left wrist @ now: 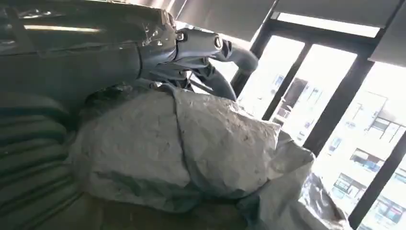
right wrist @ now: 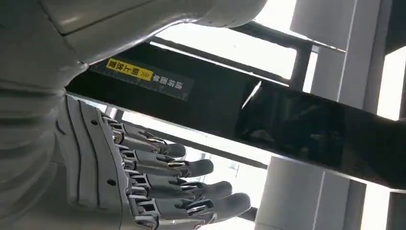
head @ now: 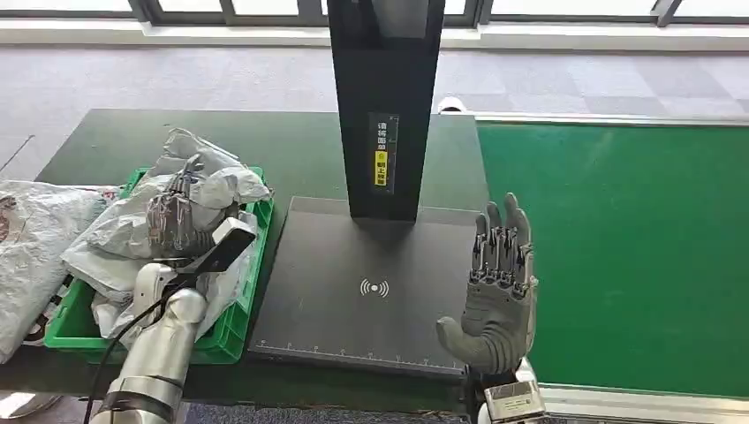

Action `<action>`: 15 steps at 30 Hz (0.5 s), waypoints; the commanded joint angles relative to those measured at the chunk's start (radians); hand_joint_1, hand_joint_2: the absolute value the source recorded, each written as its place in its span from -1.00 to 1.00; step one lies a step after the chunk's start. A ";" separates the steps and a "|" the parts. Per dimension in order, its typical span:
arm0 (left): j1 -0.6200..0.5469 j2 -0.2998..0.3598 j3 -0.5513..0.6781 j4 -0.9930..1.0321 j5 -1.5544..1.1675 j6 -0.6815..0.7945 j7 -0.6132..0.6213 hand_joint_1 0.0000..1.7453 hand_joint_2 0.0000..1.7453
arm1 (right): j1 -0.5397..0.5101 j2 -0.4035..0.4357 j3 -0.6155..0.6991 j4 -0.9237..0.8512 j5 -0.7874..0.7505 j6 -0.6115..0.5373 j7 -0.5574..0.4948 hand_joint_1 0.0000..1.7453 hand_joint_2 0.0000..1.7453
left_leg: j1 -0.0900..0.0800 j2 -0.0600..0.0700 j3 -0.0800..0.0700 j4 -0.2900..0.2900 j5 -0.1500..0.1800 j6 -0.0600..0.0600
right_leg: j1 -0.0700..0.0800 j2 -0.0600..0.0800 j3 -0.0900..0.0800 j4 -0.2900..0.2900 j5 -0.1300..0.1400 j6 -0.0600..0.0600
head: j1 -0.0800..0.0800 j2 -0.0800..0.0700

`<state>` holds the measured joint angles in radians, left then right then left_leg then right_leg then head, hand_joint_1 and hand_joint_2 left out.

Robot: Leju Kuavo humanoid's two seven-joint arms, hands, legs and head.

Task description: Moved the parcel from conveyor to table for the left to box.

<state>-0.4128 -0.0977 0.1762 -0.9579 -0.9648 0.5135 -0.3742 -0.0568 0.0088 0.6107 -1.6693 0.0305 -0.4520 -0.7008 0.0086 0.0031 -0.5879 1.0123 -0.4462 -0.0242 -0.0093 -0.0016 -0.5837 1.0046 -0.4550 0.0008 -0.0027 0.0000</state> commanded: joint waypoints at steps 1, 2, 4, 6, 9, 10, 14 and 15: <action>0.046 -0.024 -0.005 -0.200 0.214 0.022 -0.096 -1.00 -1.00 | -0.002 -0.044 0.050 -0.014 0.015 -0.060 0.003 -1.00 1.00 | 0.001 -0.001 0.000 -0.001 0.000 0.001 | 0.001 -0.001 0.001 -0.002 0.000 0.000 | 0.000 0.000; 0.088 -0.036 -0.018 -0.298 0.312 -0.002 -0.130 -1.00 -1.00 | 0.008 -0.040 0.047 -0.030 0.026 -0.077 0.003 -1.00 1.00 | 0.001 0.000 -0.001 0.000 -0.001 0.001 | 0.001 0.000 0.000 -0.001 0.000 0.000 | 0.000 0.000; 0.152 -0.055 -0.041 -0.417 0.426 -0.027 -0.167 -1.00 -1.00 | 0.016 -0.039 0.039 -0.040 0.032 -0.083 0.003 -1.00 1.00 | 0.001 0.001 -0.001 -0.001 -0.001 0.001 | 0.001 0.001 0.000 -0.002 0.000 0.000 | 0.000 0.000; 0.221 -0.063 -0.088 -0.499 0.498 -0.036 -0.194 -1.00 -1.00 | 0.026 -0.037 0.028 -0.053 0.039 -0.092 0.003 -1.00 1.00 | 0.000 0.001 0.001 -0.002 -0.002 0.001 | 0.000 0.001 0.001 -0.003 -0.001 0.000 | 0.000 0.000; 0.283 -0.066 -0.154 -0.538 0.562 -0.065 -0.222 -1.00 -1.00 | 0.050 -0.044 0.018 -0.084 0.049 -0.093 0.003 -1.00 1.00 | 0.000 0.001 0.002 -0.002 -0.003 0.002 | 0.000 0.001 0.003 -0.003 -0.001 0.000 | 0.000 0.000; 0.296 -0.071 -0.165 -0.549 0.573 -0.063 -0.232 -1.00 -1.00 | 0.059 -0.049 0.016 -0.091 0.052 -0.093 0.003 -1.00 1.00 | 0.000 -0.001 0.001 -0.001 -0.002 0.002 | 0.000 -0.001 0.002 -0.002 -0.002 0.001 | 0.000 0.000; 0.315 -0.067 -0.177 -0.568 0.590 -0.060 -0.244 -1.00 -1.00 | 0.074 -0.051 0.011 -0.104 0.056 -0.084 0.003 -1.00 1.00 | 0.000 0.000 0.000 0.000 -0.003 0.003 | 0.000 0.000 0.001 -0.001 -0.002 0.002 | 0.000 0.000; 0.315 -0.067 -0.177 -0.568 0.590 -0.060 -0.244 -1.00 -1.00 | 0.074 -0.051 0.011 -0.104 0.056 -0.084 0.003 -1.00 1.00 | 0.000 0.000 0.000 -0.001 -0.003 0.003 | 0.000 0.000 0.001 -0.002 -0.002 0.002 | 0.000 0.000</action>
<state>-0.1613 -0.1591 0.0724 -1.4314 -0.3925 0.4585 -0.6154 0.0014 0.0034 0.6168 -1.7425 0.0873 -0.5383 -0.7015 0.0082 0.0033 -0.5889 1.0123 -0.4493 -0.0220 -0.0100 -0.0016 -0.5841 1.0040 -0.4571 0.0026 -0.0023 0.0000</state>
